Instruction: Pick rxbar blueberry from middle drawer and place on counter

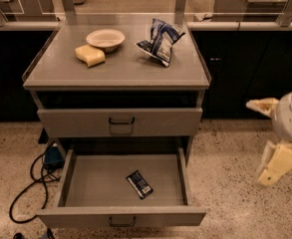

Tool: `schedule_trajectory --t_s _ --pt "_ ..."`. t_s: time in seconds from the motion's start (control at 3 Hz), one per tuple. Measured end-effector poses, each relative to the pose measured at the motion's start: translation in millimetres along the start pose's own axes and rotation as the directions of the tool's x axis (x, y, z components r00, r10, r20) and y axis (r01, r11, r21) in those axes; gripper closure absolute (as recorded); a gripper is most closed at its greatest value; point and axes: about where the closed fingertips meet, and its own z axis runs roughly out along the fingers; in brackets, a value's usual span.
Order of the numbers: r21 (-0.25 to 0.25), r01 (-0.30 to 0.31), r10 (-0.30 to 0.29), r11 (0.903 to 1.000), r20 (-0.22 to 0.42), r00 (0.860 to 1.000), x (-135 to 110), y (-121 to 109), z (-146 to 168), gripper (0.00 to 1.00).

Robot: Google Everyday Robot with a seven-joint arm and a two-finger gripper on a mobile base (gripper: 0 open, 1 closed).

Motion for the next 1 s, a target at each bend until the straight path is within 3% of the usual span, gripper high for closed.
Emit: schedule_trajectory --t_s 0.33,0.67,1.0 --pt "-0.1 -0.044 0.057 0.994 0.13 0.99 46.8 31.7 94.2 0.0" --pt "-0.219 -0.099 0.145 0.9708 0.208 0.967 79.8 67.7 192.3 0.0" --pt "-0.304 -0.158 0.225 0.9395 0.198 0.954 99.6 93.2 286.4 0.0"
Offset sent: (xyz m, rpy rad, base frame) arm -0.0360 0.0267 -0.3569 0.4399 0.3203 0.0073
